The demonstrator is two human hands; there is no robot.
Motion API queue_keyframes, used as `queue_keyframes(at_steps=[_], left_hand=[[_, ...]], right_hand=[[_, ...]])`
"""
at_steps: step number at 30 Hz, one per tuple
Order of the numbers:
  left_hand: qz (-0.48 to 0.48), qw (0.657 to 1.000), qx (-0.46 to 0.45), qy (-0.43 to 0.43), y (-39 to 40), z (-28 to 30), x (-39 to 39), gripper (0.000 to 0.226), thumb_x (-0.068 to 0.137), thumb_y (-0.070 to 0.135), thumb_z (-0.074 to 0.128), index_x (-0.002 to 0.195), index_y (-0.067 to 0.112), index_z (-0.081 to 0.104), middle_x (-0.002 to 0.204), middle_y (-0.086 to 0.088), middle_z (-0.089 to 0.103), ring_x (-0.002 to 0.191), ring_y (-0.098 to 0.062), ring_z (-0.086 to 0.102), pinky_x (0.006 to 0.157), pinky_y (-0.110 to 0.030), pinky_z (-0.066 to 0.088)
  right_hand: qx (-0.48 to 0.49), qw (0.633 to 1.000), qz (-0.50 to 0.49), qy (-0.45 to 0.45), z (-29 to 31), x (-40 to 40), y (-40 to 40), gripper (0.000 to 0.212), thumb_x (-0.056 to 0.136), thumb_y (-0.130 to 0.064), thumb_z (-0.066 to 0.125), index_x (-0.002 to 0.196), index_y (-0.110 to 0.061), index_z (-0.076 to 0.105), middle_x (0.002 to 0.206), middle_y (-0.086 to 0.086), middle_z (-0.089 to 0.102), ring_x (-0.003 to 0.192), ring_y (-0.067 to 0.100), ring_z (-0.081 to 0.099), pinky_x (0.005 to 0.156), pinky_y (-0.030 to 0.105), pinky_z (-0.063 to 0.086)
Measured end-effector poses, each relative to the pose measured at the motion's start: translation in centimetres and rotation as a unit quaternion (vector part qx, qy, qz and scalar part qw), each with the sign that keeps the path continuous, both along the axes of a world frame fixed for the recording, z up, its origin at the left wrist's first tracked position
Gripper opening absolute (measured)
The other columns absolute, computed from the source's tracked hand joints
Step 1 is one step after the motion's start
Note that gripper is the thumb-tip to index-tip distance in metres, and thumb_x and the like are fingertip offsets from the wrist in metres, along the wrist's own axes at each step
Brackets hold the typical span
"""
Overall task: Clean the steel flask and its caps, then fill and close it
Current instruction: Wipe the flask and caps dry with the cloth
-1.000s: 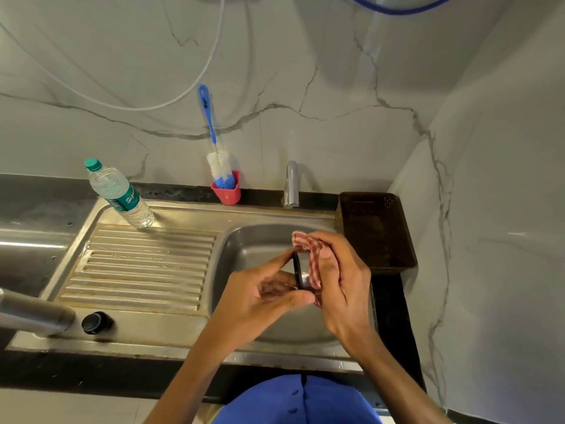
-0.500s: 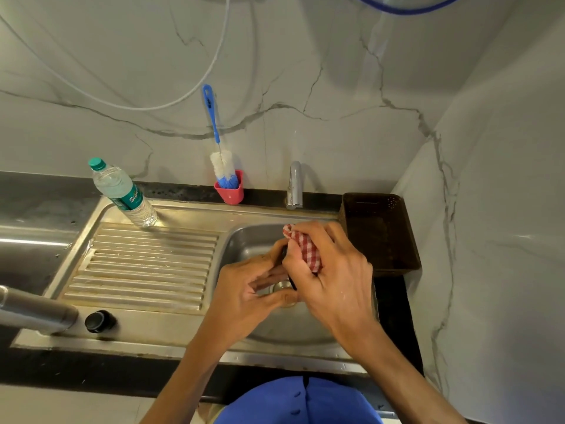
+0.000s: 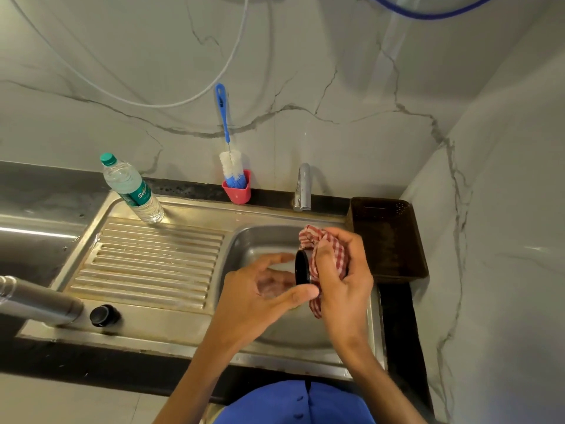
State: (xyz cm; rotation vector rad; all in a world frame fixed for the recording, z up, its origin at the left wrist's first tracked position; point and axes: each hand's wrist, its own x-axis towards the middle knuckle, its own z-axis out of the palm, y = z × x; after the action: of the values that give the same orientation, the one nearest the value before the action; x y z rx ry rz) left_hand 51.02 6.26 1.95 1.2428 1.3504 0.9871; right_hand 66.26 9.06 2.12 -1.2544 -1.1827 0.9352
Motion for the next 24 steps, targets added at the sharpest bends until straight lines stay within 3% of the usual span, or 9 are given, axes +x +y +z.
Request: queue_keyframes(at_steps=[3,7,9,11,13,16,18,20,24], left_hand=[[-0.043,0.996,-0.032,-0.067,0.3,0.3,0.2,0.053,0.08,0.03,0.086,0.128,0.018,0.067,0.096,-0.005,0.083,0.093,-0.022,0.081,0.088,-0.032,0.064],[-0.044,0.992,0.017,-0.118,0.5,0.4,-0.5,0.066,0.072,0.015,0.095,0.128,0.015,0.062,0.101,-0.011,0.08,0.096,-0.03,0.079,0.088,-0.036,0.063],[-0.057,0.992,0.094,-0.053,0.6,0.3,-1.2,0.069,0.071,0.02,0.099,0.128,0.016,0.06,0.109,-0.006,0.078,0.099,-0.028,0.076,0.089,-0.041,0.063],[-0.081,0.979,0.174,0.063,0.9,0.4,-2.1,0.066,0.072,0.028,0.098,0.127,0.023,0.06,0.113,0.008,0.075,0.103,-0.018,0.074,0.09,-0.032,0.061],[-0.115,0.951,0.22,0.187,1.3,0.7,-2.6,0.062,0.075,0.037,0.093,0.126,0.034,0.057,0.118,0.017,0.071,0.108,-0.002,0.068,0.094,-0.018,0.055],[-0.163,0.914,0.237,0.285,1.6,0.2,-3.1,0.063,0.078,0.044,0.082,0.133,0.04,0.051,0.123,0.011,0.068,0.111,0.005,0.06,0.099,-0.005,0.045],[-0.157,0.916,0.238,0.282,1.5,-0.6,-2.9,0.064,0.079,0.044,0.082,0.136,0.039,0.053,0.126,0.012,0.066,0.114,0.006,0.06,0.102,-0.009,0.046],[-0.125,0.933,0.225,0.253,1.0,-1.3,-2.5,0.071,0.078,0.041,0.085,0.142,0.04,0.055,0.132,0.021,0.062,0.12,0.011,0.057,0.106,-0.012,0.046],[-0.075,0.981,0.062,0.166,-0.5,-2.3,-1.5,0.104,0.077,0.027,0.093,0.159,0.048,0.032,0.14,0.029,0.055,0.12,0.004,0.062,0.101,-0.017,0.053]], right_hand=[[0.069,0.997,0.032,-0.034,0.3,0.2,-0.1,0.034,0.098,-0.035,0.058,0.129,-0.02,0.059,0.111,-0.005,0.069,0.098,0.023,0.071,0.076,0.039,0.062],[0.152,0.976,0.116,-0.104,0.1,1.1,0.9,0.042,0.097,-0.032,0.058,0.133,-0.01,0.056,0.117,0.006,0.062,0.097,0.026,0.065,0.077,0.045,0.056],[0.181,0.964,0.142,-0.135,0.1,1.2,1.2,0.043,0.097,-0.031,0.057,0.131,-0.005,0.058,0.118,0.008,0.059,0.099,0.024,0.063,0.079,0.043,0.054],[0.183,0.96,0.151,-0.146,-0.1,1.1,1.4,0.042,0.097,-0.031,0.056,0.13,-0.004,0.059,0.117,0.007,0.059,0.101,0.023,0.063,0.081,0.042,0.054],[0.156,0.966,0.153,-0.14,-0.4,0.7,1.4,0.036,0.099,-0.03,0.057,0.128,-0.008,0.06,0.115,0.004,0.061,0.101,0.024,0.064,0.082,0.044,0.055],[0.046,0.983,0.15,-0.099,-0.4,0.0,1.2,0.02,0.105,-0.029,0.058,0.12,-0.017,0.061,0.105,-0.005,0.068,0.097,0.022,0.07,0.078,0.038,0.06],[-0.042,0.987,0.154,-0.036,-0.7,-0.1,1.0,0.013,0.107,-0.022,0.056,0.115,-0.016,0.063,0.1,-0.003,0.072,0.094,0.017,0.073,0.075,0.03,0.061],[-0.111,0.985,0.132,0.014,-1.5,0.2,1.2,0.013,0.107,-0.023,0.055,0.111,-0.016,0.066,0.101,-0.002,0.075,0.097,0.016,0.074,0.086,0.038,0.062],[-0.161,0.979,0.044,0.116,-2.7,0.5,1.0,0.02,0.105,-0.03,0.056,0.11,-0.015,0.068,0.107,0.004,0.076,0.105,0.025,0.073,0.096,0.049,0.059]])
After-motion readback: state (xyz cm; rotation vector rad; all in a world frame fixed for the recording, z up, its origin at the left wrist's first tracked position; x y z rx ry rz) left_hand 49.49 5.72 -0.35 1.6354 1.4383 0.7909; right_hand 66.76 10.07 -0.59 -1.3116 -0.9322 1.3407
